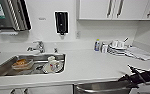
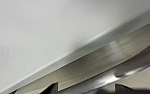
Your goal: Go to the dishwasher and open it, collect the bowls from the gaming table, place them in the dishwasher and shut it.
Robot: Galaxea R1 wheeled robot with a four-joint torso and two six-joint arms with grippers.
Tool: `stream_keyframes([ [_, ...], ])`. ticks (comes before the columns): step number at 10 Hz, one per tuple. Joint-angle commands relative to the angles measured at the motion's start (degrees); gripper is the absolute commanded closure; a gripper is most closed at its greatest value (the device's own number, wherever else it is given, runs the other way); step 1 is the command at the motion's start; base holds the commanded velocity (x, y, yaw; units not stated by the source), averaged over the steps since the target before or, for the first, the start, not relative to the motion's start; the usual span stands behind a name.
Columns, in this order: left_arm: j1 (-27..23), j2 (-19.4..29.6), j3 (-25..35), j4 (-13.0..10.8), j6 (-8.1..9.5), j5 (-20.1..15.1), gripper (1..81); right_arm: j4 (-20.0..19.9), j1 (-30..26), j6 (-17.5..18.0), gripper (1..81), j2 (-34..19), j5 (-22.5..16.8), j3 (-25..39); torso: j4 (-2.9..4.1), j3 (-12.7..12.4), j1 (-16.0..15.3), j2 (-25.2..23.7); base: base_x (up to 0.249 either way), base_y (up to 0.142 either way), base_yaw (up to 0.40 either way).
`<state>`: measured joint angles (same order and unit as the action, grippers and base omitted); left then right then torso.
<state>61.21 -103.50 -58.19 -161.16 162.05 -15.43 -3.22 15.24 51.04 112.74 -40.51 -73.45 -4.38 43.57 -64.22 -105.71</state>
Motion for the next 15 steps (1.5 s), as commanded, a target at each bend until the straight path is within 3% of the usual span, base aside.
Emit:
stream_keyframes([
  [1, -4.56, 2.59, 1.41, -3.84, 2.95, -5.48, 1.0, -1.26, -4.21, 0.37, 1.0, -0.74, -1.85, 2.62, 0.0, 0.0, 0.0, 0.0, 0.0, 0.0, 0.0],
  [5, -4.56, 2.68, 1.41, -3.84, 2.95, -5.48, 1.0, -0.56, 0.01, 0.37, 1.0, 2.34, -1.68, 1.21, 0.0, 0.0, 0.0, 0.0, 0.0, 0.0, 0.0],
  [9, -4.64, 2.32, 0.97, -3.84, 2.95, -5.48, 1.0, -0.38, -0.07, 0.63, 1.0, 6.11, -1.59, -1.76, 0.0, 0.0, 0.0, 0.0, 0.0, 0.0, 0.0],
  [13, -4.3, 2.24, 0.97, -3.84, 2.95, -5.48, 1.0, -0.91, 1.33, 7.13, 1.0, 6.56, 0.61, -6.07, 0.0, 0.0, 0.0, 0.0, 0.0, 0.0, 0.0],
  [15, -4.3, 2.15, 0.97, -3.84, 2.95, -5.48, 1.0, -0.91, 3.18, 7.23, 1.0, 6.83, 1.74, -7.66, 0.0, 0.0, 0.0, 0.0, 0.0, 0.0, 0.0],
])
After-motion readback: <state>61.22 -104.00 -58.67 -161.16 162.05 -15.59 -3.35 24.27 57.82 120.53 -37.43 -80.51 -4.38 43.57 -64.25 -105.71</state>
